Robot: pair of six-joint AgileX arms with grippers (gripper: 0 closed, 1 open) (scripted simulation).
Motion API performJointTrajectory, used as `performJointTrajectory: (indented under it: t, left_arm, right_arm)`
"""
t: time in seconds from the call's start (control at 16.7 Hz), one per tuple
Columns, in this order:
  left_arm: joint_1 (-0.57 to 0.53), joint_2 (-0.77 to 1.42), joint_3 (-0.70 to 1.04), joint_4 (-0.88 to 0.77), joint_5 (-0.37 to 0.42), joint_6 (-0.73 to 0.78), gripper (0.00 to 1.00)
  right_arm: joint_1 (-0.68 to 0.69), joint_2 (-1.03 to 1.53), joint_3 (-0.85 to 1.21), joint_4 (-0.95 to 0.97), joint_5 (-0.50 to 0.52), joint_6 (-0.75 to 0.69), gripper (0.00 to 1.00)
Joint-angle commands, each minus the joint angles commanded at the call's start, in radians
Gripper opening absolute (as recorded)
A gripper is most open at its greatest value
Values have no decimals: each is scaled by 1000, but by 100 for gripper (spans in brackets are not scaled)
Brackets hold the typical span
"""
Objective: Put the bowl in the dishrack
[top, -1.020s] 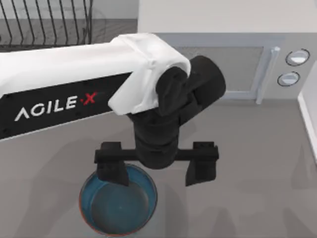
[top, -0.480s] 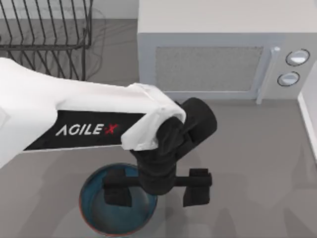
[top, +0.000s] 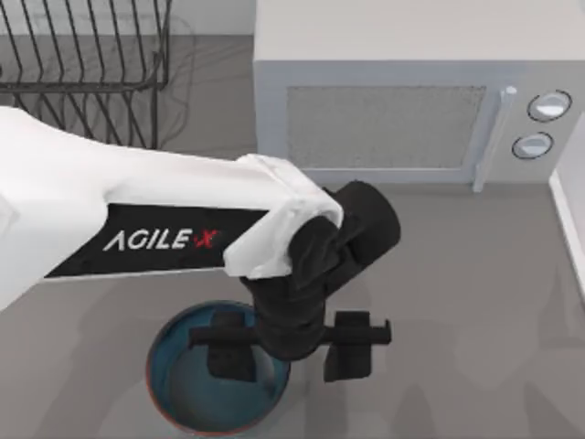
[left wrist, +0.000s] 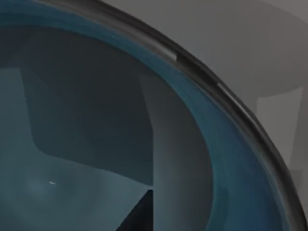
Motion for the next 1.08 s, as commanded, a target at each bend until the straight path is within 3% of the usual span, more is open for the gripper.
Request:
performJointTrajectory:
  t: [0.42,1.08]
  left_arm:
    - [0,0,0,0,0,0,2]
    - [-1,-3,13,-13,0,0,0]
  right_arm:
    - [0,0,0,0,0,0,100]
    - [0,0,0,0,0,0,100]
